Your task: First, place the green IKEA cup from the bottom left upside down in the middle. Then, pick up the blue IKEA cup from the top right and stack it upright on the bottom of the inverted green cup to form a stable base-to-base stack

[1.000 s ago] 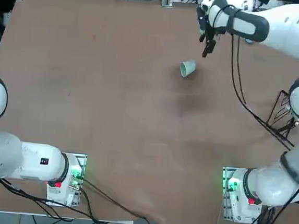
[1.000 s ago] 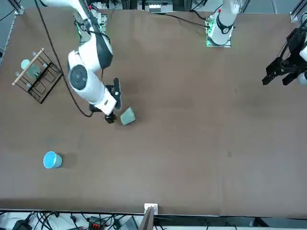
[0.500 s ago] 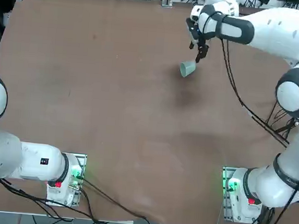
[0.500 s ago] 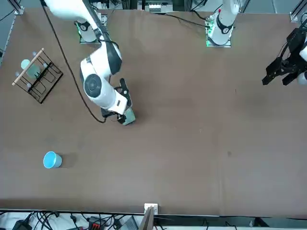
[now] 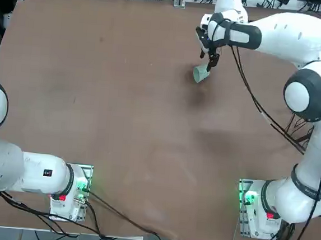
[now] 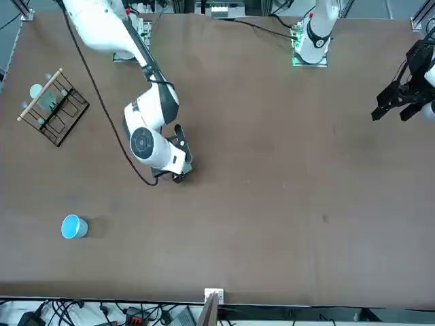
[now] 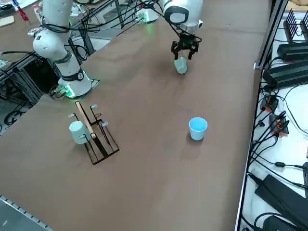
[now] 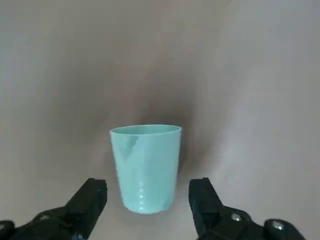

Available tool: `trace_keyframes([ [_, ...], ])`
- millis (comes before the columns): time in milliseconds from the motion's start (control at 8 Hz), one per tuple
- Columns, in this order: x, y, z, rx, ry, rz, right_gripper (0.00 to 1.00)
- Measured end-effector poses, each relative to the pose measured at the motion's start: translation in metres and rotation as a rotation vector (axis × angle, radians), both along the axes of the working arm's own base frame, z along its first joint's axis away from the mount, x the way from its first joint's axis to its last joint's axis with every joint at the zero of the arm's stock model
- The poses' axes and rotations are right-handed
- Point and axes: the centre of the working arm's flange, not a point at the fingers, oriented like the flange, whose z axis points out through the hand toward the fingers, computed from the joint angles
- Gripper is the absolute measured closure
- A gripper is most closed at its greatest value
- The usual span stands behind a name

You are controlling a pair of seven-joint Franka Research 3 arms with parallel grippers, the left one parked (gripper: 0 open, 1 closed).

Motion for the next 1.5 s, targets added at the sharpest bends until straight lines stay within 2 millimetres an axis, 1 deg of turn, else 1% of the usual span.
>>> trace_keyframes([
  [625,0.005,-0.004,-0.024,-0.056,-0.035,0.049,0.0],
  [875,0.007,-0.004,-0.027,-0.06,-0.059,0.059,0.0],
  [1125,0.004,-0.004,-0.04,-0.064,-0.05,0.063,0.0],
  [1250,0.002,-0.003,-0.043,-0.066,-0.043,0.065,0.0],
  [1500,0.001,-0.003,-0.043,-0.07,-0.035,0.067,0.0],
])
